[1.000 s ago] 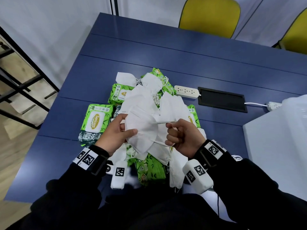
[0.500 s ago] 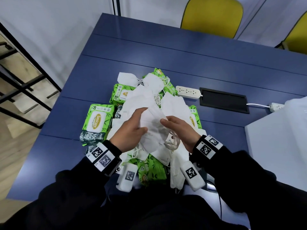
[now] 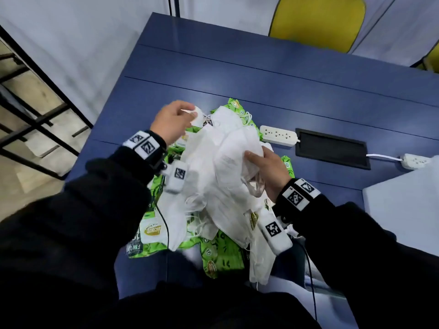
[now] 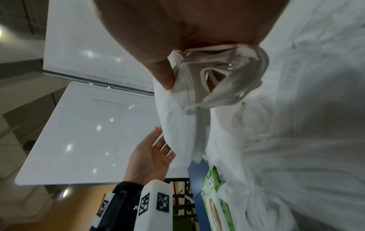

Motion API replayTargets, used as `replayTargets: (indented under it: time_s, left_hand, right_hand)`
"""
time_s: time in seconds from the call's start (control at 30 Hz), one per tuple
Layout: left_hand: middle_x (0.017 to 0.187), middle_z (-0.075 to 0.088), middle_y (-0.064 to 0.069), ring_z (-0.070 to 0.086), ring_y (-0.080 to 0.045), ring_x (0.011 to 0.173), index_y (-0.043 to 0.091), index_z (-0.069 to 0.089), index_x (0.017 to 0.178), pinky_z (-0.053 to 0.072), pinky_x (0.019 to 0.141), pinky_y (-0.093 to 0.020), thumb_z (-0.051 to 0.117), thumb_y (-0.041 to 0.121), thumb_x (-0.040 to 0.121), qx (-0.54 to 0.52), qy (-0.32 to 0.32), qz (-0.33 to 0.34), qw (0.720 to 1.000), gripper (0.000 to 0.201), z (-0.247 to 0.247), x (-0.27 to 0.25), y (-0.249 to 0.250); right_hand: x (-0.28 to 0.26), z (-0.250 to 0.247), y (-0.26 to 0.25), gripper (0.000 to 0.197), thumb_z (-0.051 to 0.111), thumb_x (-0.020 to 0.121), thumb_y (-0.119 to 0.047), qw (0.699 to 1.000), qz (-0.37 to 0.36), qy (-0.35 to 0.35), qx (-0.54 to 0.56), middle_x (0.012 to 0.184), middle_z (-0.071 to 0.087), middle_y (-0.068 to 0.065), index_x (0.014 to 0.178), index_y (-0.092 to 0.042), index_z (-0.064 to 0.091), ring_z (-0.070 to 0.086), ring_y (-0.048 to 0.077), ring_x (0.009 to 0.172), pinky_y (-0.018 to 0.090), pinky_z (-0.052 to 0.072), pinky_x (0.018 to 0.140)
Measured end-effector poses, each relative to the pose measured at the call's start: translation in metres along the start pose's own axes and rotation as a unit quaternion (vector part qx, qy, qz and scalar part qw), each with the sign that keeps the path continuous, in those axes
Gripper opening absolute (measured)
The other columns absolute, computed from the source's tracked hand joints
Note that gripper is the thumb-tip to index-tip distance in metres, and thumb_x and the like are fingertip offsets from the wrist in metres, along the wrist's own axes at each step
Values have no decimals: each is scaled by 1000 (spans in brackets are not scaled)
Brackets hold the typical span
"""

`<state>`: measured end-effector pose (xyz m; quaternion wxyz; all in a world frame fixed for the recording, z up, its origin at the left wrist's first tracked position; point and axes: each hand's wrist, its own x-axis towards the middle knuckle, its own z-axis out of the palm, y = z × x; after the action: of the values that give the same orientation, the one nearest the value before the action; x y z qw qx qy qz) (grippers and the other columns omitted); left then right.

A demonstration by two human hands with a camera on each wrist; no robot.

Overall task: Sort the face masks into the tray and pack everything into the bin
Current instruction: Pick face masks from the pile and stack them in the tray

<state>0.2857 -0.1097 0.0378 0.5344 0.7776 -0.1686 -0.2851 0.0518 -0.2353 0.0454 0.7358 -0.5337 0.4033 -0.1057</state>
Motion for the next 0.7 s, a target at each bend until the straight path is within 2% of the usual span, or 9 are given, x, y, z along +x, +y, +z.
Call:
replayTargets:
  time_s: [0.1,0.17,0.3,0.37,0.47,0.53,0.63,0.67,0.7]
  left_hand:
    - [98,73,1,69,-20,82,28,70,92,57,77,-37,71,29,88,73,48,-32,996,5,-17,55,-10]
    - [93,73,4,71,-22,85,26,71,90,59,82,-36,72,32,86,138,66,-42,987,8,-19,81,-15]
    - [98,66,-4,62,-28,88,19,67,94,44,81,-26,68,30,95,280,48,-66,957,11,-16,125,-31]
    - [115,68,-9,63,-32,105,14,69,113,45,85,-28,68,35,93,323,29,-94,941,29,-13,145,-48]
    - [141,57,-17,56,-38,127,8,51,142,48,98,-40,72,40,91,354,15,-139,925,64,-1,168,-69]
    - [147,47,-20,51,-40,131,6,40,147,47,102,-44,75,42,88,369,11,-156,916,78,9,175,-80]
    - [147,38,-19,49,-44,131,3,34,147,46,105,-50,83,48,78,416,23,-164,894,95,21,183,-91]
    - [147,37,-18,49,-45,130,3,34,146,47,104,-51,86,50,74,430,27,-169,887,101,24,184,-93]
    - [147,35,-18,49,-44,129,2,34,145,48,103,-52,90,50,69,438,31,-173,881,105,26,183,-93]
  right_hand:
    - [28,-11,-9,18,61,98,-10,1000,6,25,-4,99,72,15,115,-6,66,67,27,75,32,55,57]
    - [48,-19,-16,17,61,98,-11,999,10,40,-12,99,73,15,114,-6,67,66,27,73,32,55,59]
    - [94,-32,-35,6,64,95,-11,996,25,77,-29,85,68,11,101,-8,65,63,26,66,33,53,58]
    - [118,-36,-43,4,66,93,-11,994,39,95,-34,83,68,12,94,-7,66,63,28,68,36,52,64]
    - [156,-32,-56,24,76,78,-18,990,79,112,-29,93,69,16,97,-4,70,65,30,72,42,51,74]
    - [182,-26,-59,32,81,68,-24,988,98,101,-65,97,68,15,93,-6,72,65,31,76,43,49,78]
    - [214,-8,-55,33,87,64,-29,980,103,42,-165,98,71,16,85,-8,73,70,38,94,45,55,93]
    - [221,-1,-54,31,87,68,-30,970,92,26,-223,95,72,13,85,-8,73,70,35,92,40,55,91]
    - [225,6,-55,28,84,76,-29,954,82,13,-289,90,70,9,87,-7,72,68,28,85,31,52,82]
